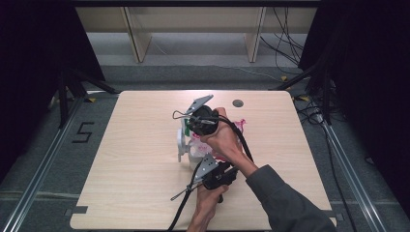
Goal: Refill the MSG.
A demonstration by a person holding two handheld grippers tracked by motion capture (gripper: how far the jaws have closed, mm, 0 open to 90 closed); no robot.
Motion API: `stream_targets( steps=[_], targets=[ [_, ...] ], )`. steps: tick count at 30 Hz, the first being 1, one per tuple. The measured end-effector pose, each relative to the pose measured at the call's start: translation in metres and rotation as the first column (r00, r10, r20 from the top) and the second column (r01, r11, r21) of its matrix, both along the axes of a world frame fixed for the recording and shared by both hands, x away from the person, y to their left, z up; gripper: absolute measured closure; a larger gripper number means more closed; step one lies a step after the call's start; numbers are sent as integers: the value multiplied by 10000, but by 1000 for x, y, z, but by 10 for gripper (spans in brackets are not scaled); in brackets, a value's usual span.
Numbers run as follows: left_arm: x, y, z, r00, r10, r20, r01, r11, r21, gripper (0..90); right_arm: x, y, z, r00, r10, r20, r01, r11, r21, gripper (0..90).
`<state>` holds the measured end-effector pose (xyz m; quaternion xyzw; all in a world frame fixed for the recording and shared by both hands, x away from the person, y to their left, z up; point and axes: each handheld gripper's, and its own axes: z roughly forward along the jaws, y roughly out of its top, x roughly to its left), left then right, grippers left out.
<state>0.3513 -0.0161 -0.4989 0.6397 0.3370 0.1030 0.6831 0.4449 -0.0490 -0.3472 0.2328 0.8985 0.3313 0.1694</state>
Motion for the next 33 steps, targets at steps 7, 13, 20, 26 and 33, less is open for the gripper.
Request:
stream_targets(
  steps=[7,13,20,26,33],
  targets=[
    [1,-1,-2,9999,-110,-8,110,9999,-13,758,-3,3,-2,9983,-414,-403,413,9991,-26,900],
    [0,0,0,10000,-6,20,6,10000,6,758,-2,1,1,9997,-227,-135,228,9997,45,900],
    [1,-1,0,9999,-116,38,116,9999,35,758,0,-1,0,10000,-82,-12,83,10000,17,900],
    [1,-1,-1,9999,-114,-10,114,9999,26,758,0,0,-2,9987,-373,-333,376,9993,63,900],
    [2,-1,-2,10000,-89,-18,89,9999,82,759,-1,1,-1,9991,-294,-321,296,9995,56,900]
  ],
)
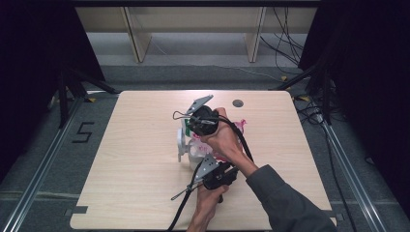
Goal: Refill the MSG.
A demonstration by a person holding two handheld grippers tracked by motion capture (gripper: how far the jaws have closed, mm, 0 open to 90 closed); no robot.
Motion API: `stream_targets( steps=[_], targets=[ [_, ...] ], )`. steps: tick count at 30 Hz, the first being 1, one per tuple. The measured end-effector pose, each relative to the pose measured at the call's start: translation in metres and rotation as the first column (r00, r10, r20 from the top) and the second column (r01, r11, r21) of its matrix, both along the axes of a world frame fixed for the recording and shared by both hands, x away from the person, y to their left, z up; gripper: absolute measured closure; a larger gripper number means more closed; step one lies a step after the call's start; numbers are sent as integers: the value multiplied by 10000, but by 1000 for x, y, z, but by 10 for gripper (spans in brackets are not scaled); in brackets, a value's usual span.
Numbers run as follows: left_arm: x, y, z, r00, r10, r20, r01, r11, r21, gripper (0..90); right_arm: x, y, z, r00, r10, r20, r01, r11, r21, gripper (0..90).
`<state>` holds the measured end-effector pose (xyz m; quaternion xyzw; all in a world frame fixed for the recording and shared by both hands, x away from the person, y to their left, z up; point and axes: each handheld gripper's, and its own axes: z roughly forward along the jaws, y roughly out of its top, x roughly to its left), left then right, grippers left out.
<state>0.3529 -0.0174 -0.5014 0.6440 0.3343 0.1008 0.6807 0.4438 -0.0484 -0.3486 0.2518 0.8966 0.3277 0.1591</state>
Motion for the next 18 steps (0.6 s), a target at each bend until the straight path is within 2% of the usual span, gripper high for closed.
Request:
stream_targets(
  steps=[1,2,3,6,7,8,10,11,12,13,14,15,16,18],
  targets=[
    [0,0,0,10000,-4,-9,4,10000,15,759,1,-1,0,9994,185,305,-188,9998,95,900],
    [0,0,-1,10000,21,17,-21,10000,75,759,-1,-1,1,10000,52,-71,-50,9996,281,900],
    [1,0,-1,10000,58,48,-59,9999,127,759,1,-2,1,9991,263,340,-270,9994,207,900],
    [0,-2,-2,9999,118,51,-120,9993,349,759,-2,-5,2,9998,174,111,-177,9995,244,900],
    [0,-2,-3,9998,190,94,-195,9985,506,759,-2,-6,2,9989,254,392,-268,9990,359,900],
    [0,-2,-3,9997,229,74,-234,9972,703,758,-1,-9,4,9976,516,460,-534,9978,395,900],
    [0,-2,-6,9997,184,186,-200,9958,892,758,-2,-13,5,9969,526,593,-559,9969,553,900],
    [-1,-2,-6,9996,250,134,-263,9939,1069,758,-4,-15,6,9984,364,428,-395,9965,738,900],
    [0,-3,-7,9996,196,213,-216,9947,1001,758,-6,-17,6,9988,263,402,-299,9955,904,900],
    [-1,-3,-8,9995,269,185,-288,9935,1102,757,-6,-20,7,9982,308,518,-352,9955,875,900],
    [-2,-2,-7,9996,256,72,-264,9896,1412,756,-8,-22,7,9980,313,542,-369,9937,1057,900],
    [-2,-2,-8,9997,221,60,-227,9885,1492,756,-9,-25,8,9980,297,557,-355,9937,1059,900],
    [-3,-5,-8,9995,290,-91,-281,9953,927,756,-9,-27,8,9983,336,482,-392,9921,1191,900],
    [-3,-5,-10,9996,239,-166,-222,9951,962,756,-9,-32,8,9970,424,650,-514,9884,1432,900]
  ],
)
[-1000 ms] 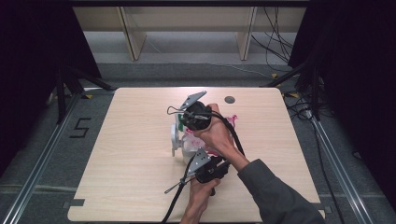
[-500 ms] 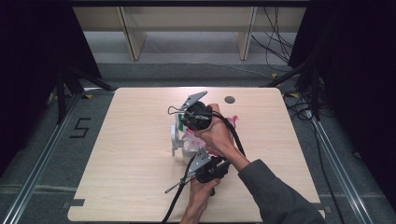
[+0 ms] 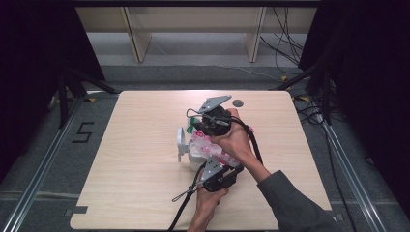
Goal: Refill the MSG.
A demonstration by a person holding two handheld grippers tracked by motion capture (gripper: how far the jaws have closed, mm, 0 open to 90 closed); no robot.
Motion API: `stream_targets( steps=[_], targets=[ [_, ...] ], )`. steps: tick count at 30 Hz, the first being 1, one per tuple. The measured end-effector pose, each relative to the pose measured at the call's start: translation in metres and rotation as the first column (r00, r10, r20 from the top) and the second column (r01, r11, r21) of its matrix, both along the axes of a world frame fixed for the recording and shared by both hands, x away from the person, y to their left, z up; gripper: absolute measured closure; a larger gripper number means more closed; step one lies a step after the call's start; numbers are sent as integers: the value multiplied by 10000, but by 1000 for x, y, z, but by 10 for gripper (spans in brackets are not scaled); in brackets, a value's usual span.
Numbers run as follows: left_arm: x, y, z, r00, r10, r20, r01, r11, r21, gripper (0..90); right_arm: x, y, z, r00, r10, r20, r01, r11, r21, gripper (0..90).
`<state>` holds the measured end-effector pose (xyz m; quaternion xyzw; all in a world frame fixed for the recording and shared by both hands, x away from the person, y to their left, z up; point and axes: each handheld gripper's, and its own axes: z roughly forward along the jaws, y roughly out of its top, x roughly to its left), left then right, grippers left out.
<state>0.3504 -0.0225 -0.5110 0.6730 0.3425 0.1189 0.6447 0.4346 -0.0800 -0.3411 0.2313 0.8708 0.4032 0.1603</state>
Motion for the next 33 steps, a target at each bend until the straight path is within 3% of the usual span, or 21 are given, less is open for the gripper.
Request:
stream_targets(
  steps=[4,7,8,11,15,19,23,25,28,30,31,32,33],
  targets=[
    [1,0,-1,9998,-137,-106,136,9999,-83,744,-2,-6,2,9998,211,-67,-211,9998,69,900],
    [1,3,-2,9996,-65,-291,71,9998,206,735,-3,-10,3,9999,114,41,-115,9992,380,900],
    [2,4,-3,9994,-93,-319,96,9999,111,731,-3,-12,4,9998,211,-9,-210,9990,390,900],
    [1,5,-3,9993,-38,-385,57,9988,479,714,-4,-17,6,9999,169,27,-170,9979,632,900],
    [-1,5,-6,9987,-89,-503,118,9982,580,702,-5,-25,6,9996,222,159,-234,9964,809,900],
    [-1,8,-7,9982,-81,-593,122,9975,694,688,-10,-32,6,9999,133,-18,-130,9910,1329,900],
    [-1,10,-7,9987,-67,-502,102,9974,709,676,-13,-39,8,9990,295,331,-344,9867,1589,900],
    [-1,11,-7,9987,-24,-503,66,9965,836,669,-17,-42,11,9996,138,226,-174,9856,1682,900],
    [-3,13,-7,9987,57,-504,-10,9958,913,661,-20,-47,11,9988,299,375,-365,9814,1885,900],
    [-3,15,-6,9990,81,-443,-33,9942,1078,657,-23,-51,11,9986,88,515,-196,9771,2121,900],
    [-4,15,-7,9990,123,-431,-76,9942,1070,654,-26,-53,11,9993,143,345,-215,9756,2185,900],
    [-4,16,-7,9990,127,-430,-80,9942,1068,651,-26,-55,11,9975,287,649,-422,9749,2187,900],
    [-4,17,-7,9990,80,-443,-32,9942,1076,645,-30,-57,12,9991,154,399,-243,9723,2325,900]
  ],
)
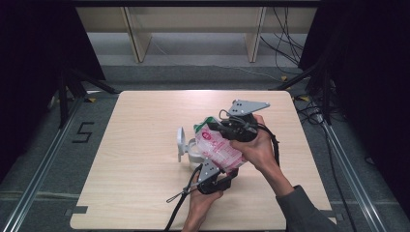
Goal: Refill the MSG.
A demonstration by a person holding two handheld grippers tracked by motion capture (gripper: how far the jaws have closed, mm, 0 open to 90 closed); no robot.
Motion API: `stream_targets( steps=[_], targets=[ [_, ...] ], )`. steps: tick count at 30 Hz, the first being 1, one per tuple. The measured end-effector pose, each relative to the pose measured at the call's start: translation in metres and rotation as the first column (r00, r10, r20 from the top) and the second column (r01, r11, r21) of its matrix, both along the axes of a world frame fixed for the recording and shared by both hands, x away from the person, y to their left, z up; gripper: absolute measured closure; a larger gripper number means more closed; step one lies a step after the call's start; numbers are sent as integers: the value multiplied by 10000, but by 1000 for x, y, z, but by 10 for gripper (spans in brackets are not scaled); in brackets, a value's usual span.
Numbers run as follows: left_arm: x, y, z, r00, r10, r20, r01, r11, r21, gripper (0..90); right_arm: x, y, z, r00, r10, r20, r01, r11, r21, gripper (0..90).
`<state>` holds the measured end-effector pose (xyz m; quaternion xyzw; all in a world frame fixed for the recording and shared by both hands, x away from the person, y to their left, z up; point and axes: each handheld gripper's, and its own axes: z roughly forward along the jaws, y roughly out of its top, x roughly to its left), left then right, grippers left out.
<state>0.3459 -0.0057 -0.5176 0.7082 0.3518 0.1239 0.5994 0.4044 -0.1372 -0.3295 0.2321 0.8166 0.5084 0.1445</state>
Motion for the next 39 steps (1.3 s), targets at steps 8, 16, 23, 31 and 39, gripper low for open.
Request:
stream_targets(
  steps=[8,16,23,31,39],
  targets=[
    [0,6,-2,9991,134,-415,-127,9998,180,580,-4,-9,-6,10000,57,26,-58,9987,513,900],
    [-2,12,0,9969,208,-756,-215,9997,-79,469,-6,-19,-9,10000,2,-92,7,9956,936,900],
    [-8,19,3,9932,370,-1107,-395,9990,-211,374,-4,-25,-13,9997,-233,-113,245,9917,1264,900],
    [-26,27,5,9938,133,-1104,-179,9990,-404,347,-1,-39,-21,9970,-753,-191,772,9877,1361,900],
    [-43,41,12,9984,-198,-521,176,9990,-423,345,0,-47,-29,9947,-1019,-140,1029,9886,1102,900]
  ],
)
